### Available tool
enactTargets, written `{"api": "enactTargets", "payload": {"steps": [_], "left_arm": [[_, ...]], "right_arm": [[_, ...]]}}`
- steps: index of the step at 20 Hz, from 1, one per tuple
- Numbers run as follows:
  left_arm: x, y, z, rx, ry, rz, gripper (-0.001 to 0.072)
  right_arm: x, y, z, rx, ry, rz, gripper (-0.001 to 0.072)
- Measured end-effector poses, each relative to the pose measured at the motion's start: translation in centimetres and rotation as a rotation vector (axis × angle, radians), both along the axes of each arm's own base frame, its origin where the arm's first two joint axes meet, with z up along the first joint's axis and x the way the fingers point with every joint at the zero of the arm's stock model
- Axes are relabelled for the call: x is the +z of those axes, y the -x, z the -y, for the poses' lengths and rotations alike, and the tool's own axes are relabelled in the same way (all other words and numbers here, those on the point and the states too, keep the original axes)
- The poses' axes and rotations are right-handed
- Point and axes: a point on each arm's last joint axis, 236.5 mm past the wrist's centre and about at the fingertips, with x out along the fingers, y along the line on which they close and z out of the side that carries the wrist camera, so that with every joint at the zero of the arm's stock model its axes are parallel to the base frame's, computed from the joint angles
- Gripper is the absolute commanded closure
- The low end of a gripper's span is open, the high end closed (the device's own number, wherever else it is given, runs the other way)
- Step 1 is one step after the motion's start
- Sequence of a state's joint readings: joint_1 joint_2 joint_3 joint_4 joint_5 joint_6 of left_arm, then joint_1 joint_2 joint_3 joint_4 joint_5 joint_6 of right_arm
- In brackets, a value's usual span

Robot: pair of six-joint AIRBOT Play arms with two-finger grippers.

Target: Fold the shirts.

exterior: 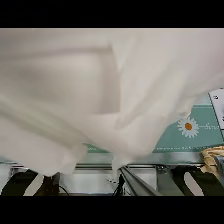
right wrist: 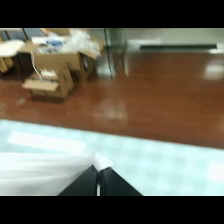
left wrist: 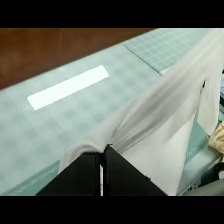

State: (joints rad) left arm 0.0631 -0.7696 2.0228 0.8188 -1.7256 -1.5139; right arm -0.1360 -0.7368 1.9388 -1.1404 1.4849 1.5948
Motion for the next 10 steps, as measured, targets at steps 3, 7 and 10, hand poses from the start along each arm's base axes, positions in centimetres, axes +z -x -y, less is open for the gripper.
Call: {"api": "enactTargets", "payload": {"steps": [3,7,10], "left_arm": [[-2.6,-0.3,-0.2,-0.003,-0.011,-0.12,0.0682],[-8.3,-3.9,-0.6,-0.003,-0.016,-0.329,0.0681],[-13.3,-8.7,-0.7,0.005,0.024,-0.466,0.0681]], "right_arm": [[-3.0,-1.0,1.8,-0.049,0.071,-0.127,0.0689],[-7.7,-6.3,2.5,-0.014,0.106,-0.323,0.0689],[-13.5,-12.4,2.5,0.026,0.142,-0.511,0.0689]]}}
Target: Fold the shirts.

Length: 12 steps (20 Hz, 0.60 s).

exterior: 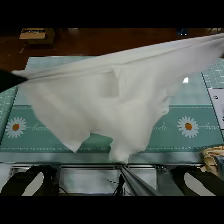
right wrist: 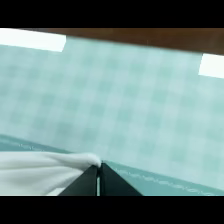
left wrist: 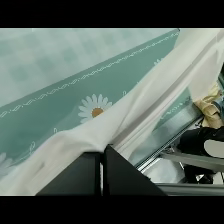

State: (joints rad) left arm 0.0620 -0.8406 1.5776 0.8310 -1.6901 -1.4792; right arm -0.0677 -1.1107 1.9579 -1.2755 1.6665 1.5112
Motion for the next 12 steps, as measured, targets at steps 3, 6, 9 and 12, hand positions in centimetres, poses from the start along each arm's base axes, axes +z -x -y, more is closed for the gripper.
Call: {"api": "enactTargets", "payload": {"steps": [3,6,9,12], "left_arm": [[-5.9,-5.5,-0.3,0.035,0.03,-0.121,0.068],[-11.7,-10.7,-0.7,0.077,0.053,-0.223,0.0681],[-17.3,-15.9,-0.9,0.139,0.097,-0.301,0.068],[-21.9,-19.9,-0.3,0.172,0.175,-0.352,0.068]], "right_arm": [[-6.1,-6.4,-1.0,0.042,0.033,-0.127,0.0689],[-11.6,-12.8,-2.0,0.045,0.037,-0.161,0.0688],[-16.3,-17.7,-2.8,0.027,0.013,-0.17,0.0688],[-20.5,-20.4,-3.5,0.016,-0.019,-0.205,0.0688]]}}
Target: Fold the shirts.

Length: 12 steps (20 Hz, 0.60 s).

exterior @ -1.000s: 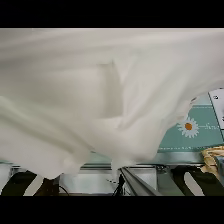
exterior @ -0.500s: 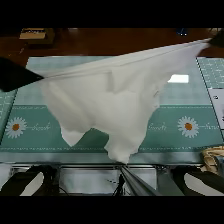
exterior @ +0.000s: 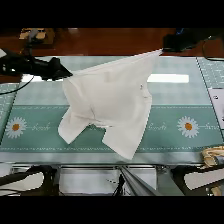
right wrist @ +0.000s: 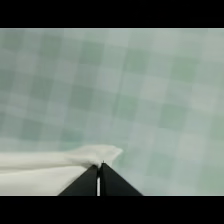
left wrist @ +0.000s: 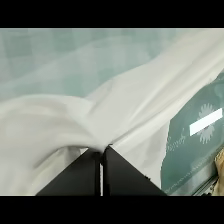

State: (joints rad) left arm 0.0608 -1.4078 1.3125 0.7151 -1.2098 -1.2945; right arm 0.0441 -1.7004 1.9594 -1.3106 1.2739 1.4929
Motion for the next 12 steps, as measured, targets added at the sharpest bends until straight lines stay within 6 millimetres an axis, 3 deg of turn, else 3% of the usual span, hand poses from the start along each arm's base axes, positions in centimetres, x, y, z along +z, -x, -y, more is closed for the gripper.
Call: {"api": "enactTargets", "payload": {"steps": [3,4,5,7,9,11,12], "left_arm": [[-3.6,-2.4,0.8,0.033,0.077,-0.049,0.0679],[-4.8,-2.8,0.9,0.038,0.093,-0.07,0.0634],[-5.6,-2.9,1.1,0.038,0.107,-0.091,0.0539],[-7.1,-2.7,1.4,0.026,0.122,-0.132,0.0439],[-7.5,-2.3,1.5,0.008,0.134,-0.156,0.0436],[-6.9,-2.4,0.4,0.004,0.143,-0.158,0.0436],[-6.3,-2.6,-0.8,0.005,0.136,-0.155,0.0433]], "right_arm": [[-3.7,-1.3,-0.3,-0.014,-0.013,-0.052,0.0688],[-4.7,-1.4,-0.5,-0.018,-0.022,-0.07,0.0687],[-5.5,-1.5,-0.5,-0.021,-0.025,-0.087,0.0683],[-6.5,-1.7,-0.7,-0.029,-0.035,-0.107,0.0594],[-6.7,-1.7,-0.7,-0.033,-0.048,-0.116,0.0534],[-5.8,-1.3,-0.4,-0.027,-0.05,-0.11,0.0354],[-4.8,-1.0,0.3,-0.019,-0.037,-0.096,0.0353]]}}
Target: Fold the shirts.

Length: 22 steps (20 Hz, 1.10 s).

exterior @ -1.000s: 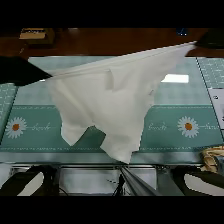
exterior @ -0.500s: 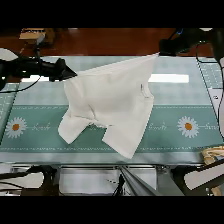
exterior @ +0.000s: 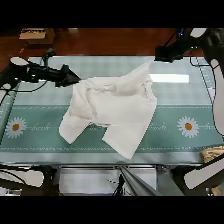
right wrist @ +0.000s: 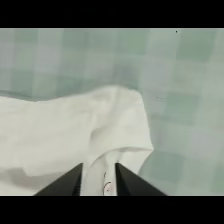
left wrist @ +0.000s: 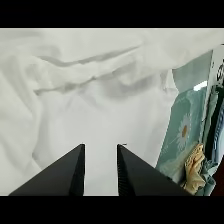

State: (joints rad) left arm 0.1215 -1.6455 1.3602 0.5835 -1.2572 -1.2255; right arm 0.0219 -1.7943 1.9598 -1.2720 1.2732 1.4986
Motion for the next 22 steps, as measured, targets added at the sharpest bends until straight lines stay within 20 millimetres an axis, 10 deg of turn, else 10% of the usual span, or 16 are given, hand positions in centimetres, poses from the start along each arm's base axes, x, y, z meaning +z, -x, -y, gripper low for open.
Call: {"api": "enactTargets", "payload": {"steps": [2,6,9,15,22], "left_arm": [[1.0,0.6,-3.0,-0.012,-0.053,-0.021,0.0287],[1.7,4.7,-10.2,0.009,-0.225,-0.141,0.0269],[0.2,9.7,-11.2,0.008,-0.25,-0.273,0.0241],[-5.1,20.8,-9.0,-0.071,-0.201,-0.503,0.024],[-7.4,26.6,-9.2,-0.034,-0.186,-0.58,0.024]], "right_arm": [[2.2,1.0,2.1,0.014,0.047,0.025,0.0354],[5.3,4.7,9.5,-0.053,0.191,-0.005,0.0354],[4.5,7.9,13.0,-0.113,0.181,-0.112,0.0353],[-0.8,13.0,12.8,-0.118,0.012,-0.311,0.0282],[-5.5,16.1,11.2,-0.104,-0.061,-0.379,0.0282]]}}
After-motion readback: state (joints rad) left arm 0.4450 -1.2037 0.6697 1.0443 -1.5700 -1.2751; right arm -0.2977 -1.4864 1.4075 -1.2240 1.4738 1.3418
